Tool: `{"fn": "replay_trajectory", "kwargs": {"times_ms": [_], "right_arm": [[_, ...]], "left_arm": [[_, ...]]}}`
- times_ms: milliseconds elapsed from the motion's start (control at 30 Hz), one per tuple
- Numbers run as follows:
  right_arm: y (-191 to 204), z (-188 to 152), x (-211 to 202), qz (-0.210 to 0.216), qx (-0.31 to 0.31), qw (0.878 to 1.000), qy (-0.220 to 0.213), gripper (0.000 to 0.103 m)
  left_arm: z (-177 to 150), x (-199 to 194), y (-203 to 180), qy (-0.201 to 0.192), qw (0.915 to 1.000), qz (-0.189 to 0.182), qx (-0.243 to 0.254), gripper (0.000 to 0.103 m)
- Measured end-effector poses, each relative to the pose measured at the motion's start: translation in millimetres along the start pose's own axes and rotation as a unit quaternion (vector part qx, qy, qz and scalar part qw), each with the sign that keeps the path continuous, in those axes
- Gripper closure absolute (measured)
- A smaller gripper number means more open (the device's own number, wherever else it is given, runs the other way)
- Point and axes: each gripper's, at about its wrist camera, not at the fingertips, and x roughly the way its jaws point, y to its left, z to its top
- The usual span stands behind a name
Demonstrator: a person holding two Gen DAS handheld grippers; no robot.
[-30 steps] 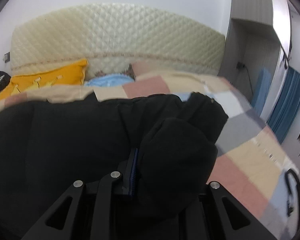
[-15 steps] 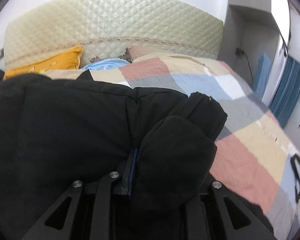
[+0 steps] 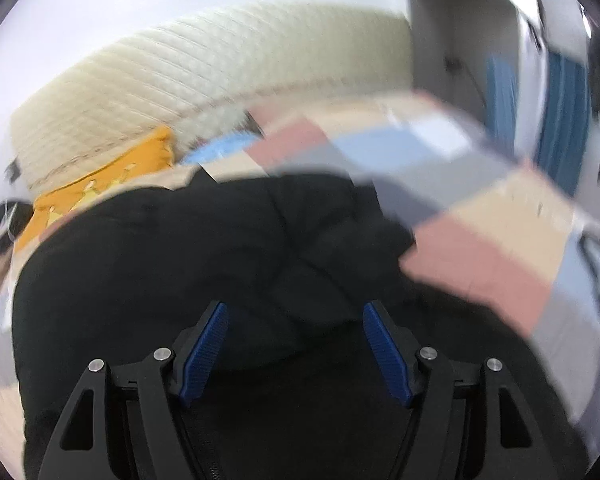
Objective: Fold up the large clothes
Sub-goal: 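Release the sleeve and withdraw the left gripper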
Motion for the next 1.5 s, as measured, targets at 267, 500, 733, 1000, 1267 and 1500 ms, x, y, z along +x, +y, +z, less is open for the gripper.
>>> {"fn": "replay_trajectory", "kwargs": {"times_ms": [267, 500, 733, 1000, 1267, 1500], "right_arm": [[7.5, -0.6, 10.6, -0.002, -0.016, 1.0, 0.013, 0.0], [13.8, -4.0, 23.8, 0.017, -0.016, 0.999, 0.023, 0.0], [15.4, -3.9, 40.0, 0.014, -0.018, 0.999, 0.026, 0.0], [18.8, -3.0, 44.6, -0.005, -0.028, 0.999, 0.025, 0.0], [16.9, 10.8, 18.3, -0.024, -0.021, 0.999, -0.031, 0.0], [29.7, 12.7, -3.4, -0.018, -0.042, 0.997, -0.056, 0.0]], "left_arm": [[37.3, 0.7, 93.0, -0.049, 0.9865, 0.085, -0.131, 0.033], [26.9, 47.5, 137.5, -0.026, 0.9798, 0.135, -0.145, 0.033], [-4.0, 93.4, 131.1, -0.013, 0.9802, 0.16, -0.115, 0.032], [-4.1, 85.7, 135.0, -0.016, 0.9807, 0.144, -0.132, 0.032], [1.2, -0.9, 134.7, -0.036, 0.9801, 0.104, -0.165, 0.032], [-9.8, -106.8, 122.4, -0.057, 0.9816, 0.108, -0.147, 0.032]]}}
